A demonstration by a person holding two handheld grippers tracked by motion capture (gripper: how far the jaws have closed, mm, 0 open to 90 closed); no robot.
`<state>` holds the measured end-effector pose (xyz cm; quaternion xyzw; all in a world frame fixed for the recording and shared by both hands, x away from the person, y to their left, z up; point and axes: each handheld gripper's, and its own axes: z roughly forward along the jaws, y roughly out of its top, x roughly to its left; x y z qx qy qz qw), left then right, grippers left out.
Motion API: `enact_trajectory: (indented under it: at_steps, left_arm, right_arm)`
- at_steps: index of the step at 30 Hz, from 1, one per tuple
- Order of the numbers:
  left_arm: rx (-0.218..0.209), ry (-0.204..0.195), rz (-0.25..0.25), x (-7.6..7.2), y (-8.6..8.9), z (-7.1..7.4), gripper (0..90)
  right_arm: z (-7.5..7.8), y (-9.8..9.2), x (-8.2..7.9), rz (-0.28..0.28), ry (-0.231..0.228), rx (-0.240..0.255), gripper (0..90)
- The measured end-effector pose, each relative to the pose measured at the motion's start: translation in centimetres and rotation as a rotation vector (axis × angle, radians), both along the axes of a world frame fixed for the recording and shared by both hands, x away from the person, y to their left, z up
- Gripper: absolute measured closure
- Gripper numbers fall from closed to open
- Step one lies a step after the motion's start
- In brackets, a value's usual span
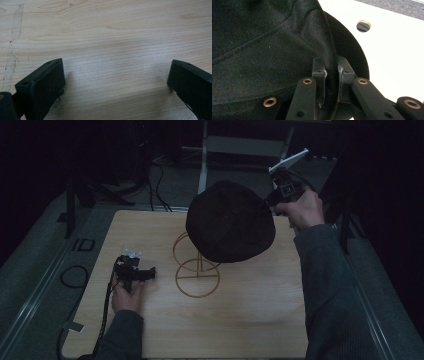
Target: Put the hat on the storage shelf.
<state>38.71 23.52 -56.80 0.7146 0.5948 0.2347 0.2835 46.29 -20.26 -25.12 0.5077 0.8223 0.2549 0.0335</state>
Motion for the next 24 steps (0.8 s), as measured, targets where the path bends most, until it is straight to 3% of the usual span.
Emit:
enact_trajectory:
  at_steps: [24]
  left_arm:
    - [-0.001,0.000,0.000,0.0,0.0,0.0,1.0]
  right_arm:
    - [0.5,2.6,-0.1,0.041,-0.009,-0.014,80.3]
